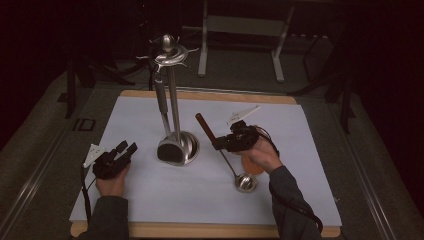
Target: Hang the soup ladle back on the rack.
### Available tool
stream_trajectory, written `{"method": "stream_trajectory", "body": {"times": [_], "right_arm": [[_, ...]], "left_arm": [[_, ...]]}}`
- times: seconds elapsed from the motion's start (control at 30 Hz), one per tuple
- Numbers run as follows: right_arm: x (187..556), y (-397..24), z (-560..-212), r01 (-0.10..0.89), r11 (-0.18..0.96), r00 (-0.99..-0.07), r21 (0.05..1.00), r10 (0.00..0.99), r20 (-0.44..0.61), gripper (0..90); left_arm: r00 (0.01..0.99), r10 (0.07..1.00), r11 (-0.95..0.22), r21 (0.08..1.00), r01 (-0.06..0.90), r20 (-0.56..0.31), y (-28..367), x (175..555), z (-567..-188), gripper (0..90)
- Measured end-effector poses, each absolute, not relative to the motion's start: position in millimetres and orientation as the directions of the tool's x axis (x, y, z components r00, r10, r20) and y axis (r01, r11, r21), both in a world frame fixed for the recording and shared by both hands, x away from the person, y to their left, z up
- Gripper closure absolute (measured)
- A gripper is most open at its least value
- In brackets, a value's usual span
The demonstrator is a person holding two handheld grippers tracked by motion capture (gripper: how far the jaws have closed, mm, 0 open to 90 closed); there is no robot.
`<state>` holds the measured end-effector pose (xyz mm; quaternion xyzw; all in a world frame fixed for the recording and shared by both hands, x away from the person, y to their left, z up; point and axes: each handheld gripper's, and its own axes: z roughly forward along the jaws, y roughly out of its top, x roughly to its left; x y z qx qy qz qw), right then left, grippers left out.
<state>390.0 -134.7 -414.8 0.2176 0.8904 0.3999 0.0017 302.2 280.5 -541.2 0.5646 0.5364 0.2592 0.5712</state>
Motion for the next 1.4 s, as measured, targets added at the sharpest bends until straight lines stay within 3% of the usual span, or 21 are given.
{"method": "stream_trajectory", "body": {"times": [0.43, 1.4], "right_arm": [[386.1, -139.4, -401.5, 0.322, 0.501, -0.922, 0.803, 0.358, 0.147, 74.1], [383.3, -133.5, -383.9, 0.271, 0.426, -0.931, 0.863, 0.344, 0.123, 74.0]], "left_arm": [[0.288, 0.902, 0.23, 0.922, 0.311, -0.321, 280.5, 302.0, -541.2, 52.9], [0.288, 0.9, 0.237, 0.921, 0.308, -0.328, 281.3, 301.8, -541.4, 52.9]]}}
